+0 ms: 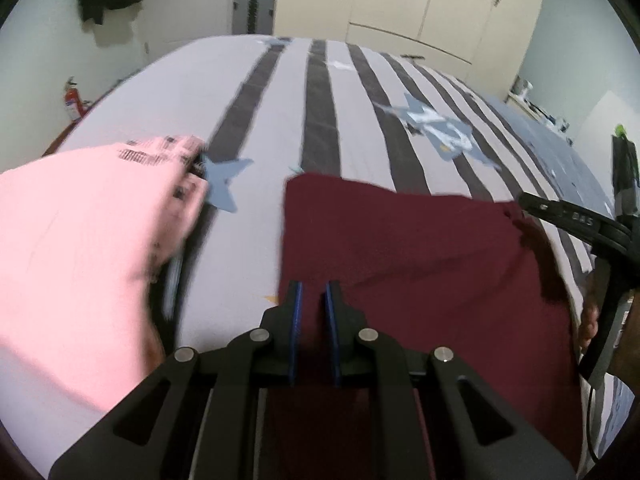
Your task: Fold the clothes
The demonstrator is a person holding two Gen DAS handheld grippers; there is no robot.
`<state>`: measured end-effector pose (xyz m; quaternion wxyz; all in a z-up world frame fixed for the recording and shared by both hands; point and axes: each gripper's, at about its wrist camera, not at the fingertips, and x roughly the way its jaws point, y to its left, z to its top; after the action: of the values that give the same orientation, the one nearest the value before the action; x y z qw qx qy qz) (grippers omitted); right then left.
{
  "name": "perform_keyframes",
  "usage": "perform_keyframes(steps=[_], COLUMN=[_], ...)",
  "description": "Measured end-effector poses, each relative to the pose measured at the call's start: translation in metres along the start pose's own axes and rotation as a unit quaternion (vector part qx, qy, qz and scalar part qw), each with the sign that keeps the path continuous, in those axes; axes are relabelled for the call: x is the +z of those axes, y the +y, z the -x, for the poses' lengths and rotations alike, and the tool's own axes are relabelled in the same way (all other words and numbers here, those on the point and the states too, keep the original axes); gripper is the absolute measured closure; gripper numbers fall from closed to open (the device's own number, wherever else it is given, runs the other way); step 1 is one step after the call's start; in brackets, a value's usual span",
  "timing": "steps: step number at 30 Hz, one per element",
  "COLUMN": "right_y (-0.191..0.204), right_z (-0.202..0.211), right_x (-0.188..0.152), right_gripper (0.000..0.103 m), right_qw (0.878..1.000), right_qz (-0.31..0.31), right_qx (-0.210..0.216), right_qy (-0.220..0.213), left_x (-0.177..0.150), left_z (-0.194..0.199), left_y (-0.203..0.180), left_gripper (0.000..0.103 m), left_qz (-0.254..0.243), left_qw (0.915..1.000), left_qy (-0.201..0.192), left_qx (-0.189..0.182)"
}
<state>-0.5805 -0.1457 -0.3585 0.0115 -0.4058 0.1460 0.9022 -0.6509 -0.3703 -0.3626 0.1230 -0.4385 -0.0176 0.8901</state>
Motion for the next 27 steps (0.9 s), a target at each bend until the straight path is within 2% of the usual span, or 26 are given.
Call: perform_keyframes(steps=[3,5,7,8,10,12,16,20,23,25,27], right_y=[-0.007,-0.008,-0.008,-0.007,-0.004,0.003,0.009,0.004,-0.003,-0.006,-0.006], right_z=[0.029,0.053,0.079,0.091,0.115,0.136,0.169,0.191,0.199,0.195,0.192], right_x=[-0.003,-0.014,-0.037,-0.05,-0.08,-0.11,-0.174,-0.219,-0.234,-0.234,-0.234], right_gripper=[0.077,0.075,0.06,0.058,0.057,0.056,0.056,0.056,0.056,0.056,0.056], right_qw=[1.0,0.999,0.999,0.999,0.998,0.997,0.995,0.993,0.992,0.993,0.992], right_qz=[-0.001,0.007,0.01,0.01,0.014,0.024,0.024,-0.004,-0.026,-0.022,-0.023], right_qx=[0.021,0.034,0.047,0.052,0.062,0.064,0.061,0.056,0.059,0.056,0.059], right_qy=[-0.007,-0.009,-0.005,0.0,0.014,0.035,0.078,0.106,0.107,0.106,0.106], left_x=[-0.009,-0.02,-0.035,-0.045,-0.065,-0.088,-0.129,-0.158,-0.163,-0.157,-0.172], left_z=[0.023,0.037,0.052,0.061,0.077,0.092,0.109,0.118,0.119,0.105,0.099], left_y=[0.002,0.005,0.008,0.01,0.011,0.01,0.003,-0.004,-0.009,-0.006,0.005], left_gripper=[0.092,0.086,0.074,0.071,0.058,0.052,0.05,0.05,0.05,0.05,0.05], left_qz=[0.0,0.006,0.016,0.023,0.03,0.041,0.045,0.067,0.071,0.069,0.066], left_qw=[1.0,0.9999,0.9996,0.9994,0.999,0.9984,0.9972,0.9938,0.9936,0.9938,0.9937], left_qy=[-0.002,0.003,0.011,0.014,0.022,0.032,0.057,0.079,0.077,0.074,0.079], left_qx=[-0.003,-0.01,-0.019,-0.022,-0.026,-0.024,-0.019,-0.042,-0.044,-0.046,-0.045])
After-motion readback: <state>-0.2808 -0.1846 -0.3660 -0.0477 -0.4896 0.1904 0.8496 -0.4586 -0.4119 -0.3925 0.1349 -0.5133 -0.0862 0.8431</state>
